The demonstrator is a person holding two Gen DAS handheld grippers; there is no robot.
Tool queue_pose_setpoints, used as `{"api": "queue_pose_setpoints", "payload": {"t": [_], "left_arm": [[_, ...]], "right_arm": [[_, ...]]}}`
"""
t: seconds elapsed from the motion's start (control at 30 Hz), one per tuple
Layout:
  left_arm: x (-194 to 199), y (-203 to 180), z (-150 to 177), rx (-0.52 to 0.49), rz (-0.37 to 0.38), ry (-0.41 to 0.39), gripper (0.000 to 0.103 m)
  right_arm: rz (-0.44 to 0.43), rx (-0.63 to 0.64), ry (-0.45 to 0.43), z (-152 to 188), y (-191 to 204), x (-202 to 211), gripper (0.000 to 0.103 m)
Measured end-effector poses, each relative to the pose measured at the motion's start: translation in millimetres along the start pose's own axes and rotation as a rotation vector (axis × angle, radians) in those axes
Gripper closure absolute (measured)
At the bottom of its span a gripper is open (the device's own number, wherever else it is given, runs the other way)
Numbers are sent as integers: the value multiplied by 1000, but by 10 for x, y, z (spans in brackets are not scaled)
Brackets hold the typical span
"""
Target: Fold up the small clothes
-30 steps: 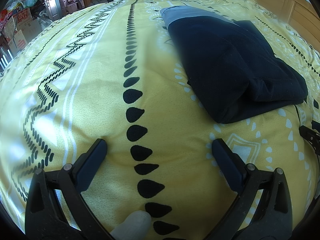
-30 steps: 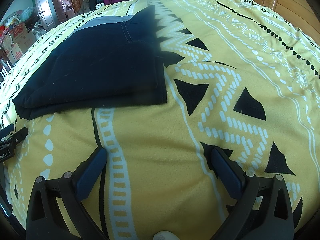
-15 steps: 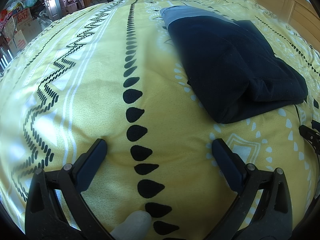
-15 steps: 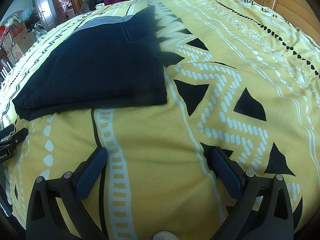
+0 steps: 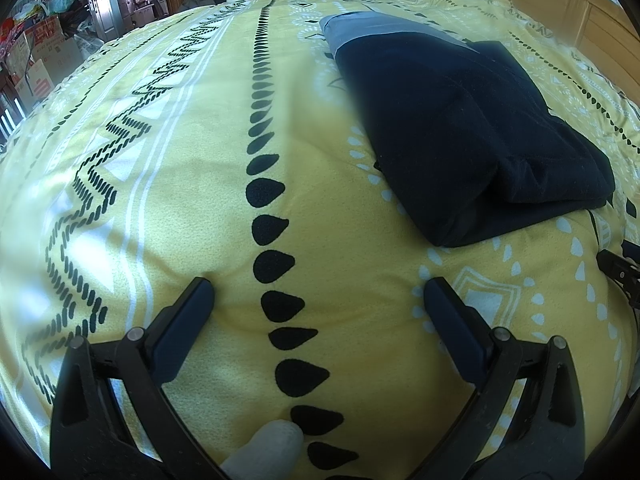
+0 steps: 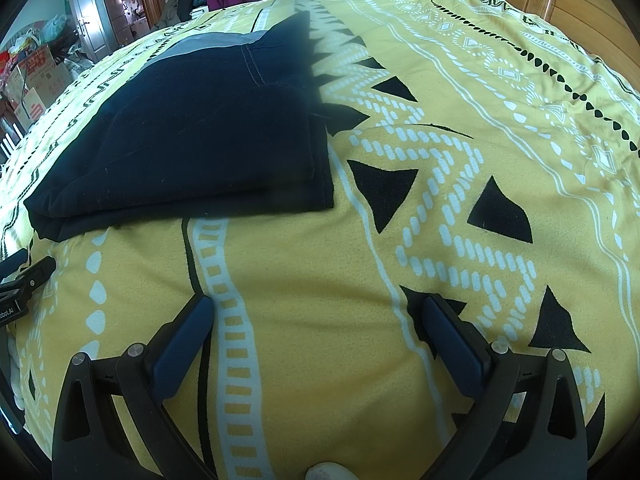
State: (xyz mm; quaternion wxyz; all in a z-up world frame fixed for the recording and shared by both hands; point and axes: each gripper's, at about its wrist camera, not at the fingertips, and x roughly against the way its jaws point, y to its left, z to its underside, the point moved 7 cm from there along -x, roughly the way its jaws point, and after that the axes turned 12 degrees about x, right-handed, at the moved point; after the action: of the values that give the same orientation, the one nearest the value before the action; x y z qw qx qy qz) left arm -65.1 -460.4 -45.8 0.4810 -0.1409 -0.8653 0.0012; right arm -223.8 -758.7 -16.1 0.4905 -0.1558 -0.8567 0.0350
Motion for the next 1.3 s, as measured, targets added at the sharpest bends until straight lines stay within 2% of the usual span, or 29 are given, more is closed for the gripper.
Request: {"api": "queue_pose_setpoints", "payload": {"t": [0.73,0.83,0.93,1.0,1.07,1.3], "left_arm": [[-2,-1,3,-1,-2,2,0],[-3,-2,3,-1,-2,2,0],[-3,-2,1,0,-2,2,0],[-3,-4,-1,0,-1,2,0],[-4,-5,0,1,0,2,0],[-2,-9,2,1,1,2,0]], "right_arm": [[3,0,2,0,1,4,0],[7,13,24,-33,8,11,0],[-46,57,97,-88,-5,-9,0],[-70,53,74,-87,-33,-15,0],[-51,84,22,-84,-6,-9,0],[-32,90,33,-146,32,-49,0]]}}
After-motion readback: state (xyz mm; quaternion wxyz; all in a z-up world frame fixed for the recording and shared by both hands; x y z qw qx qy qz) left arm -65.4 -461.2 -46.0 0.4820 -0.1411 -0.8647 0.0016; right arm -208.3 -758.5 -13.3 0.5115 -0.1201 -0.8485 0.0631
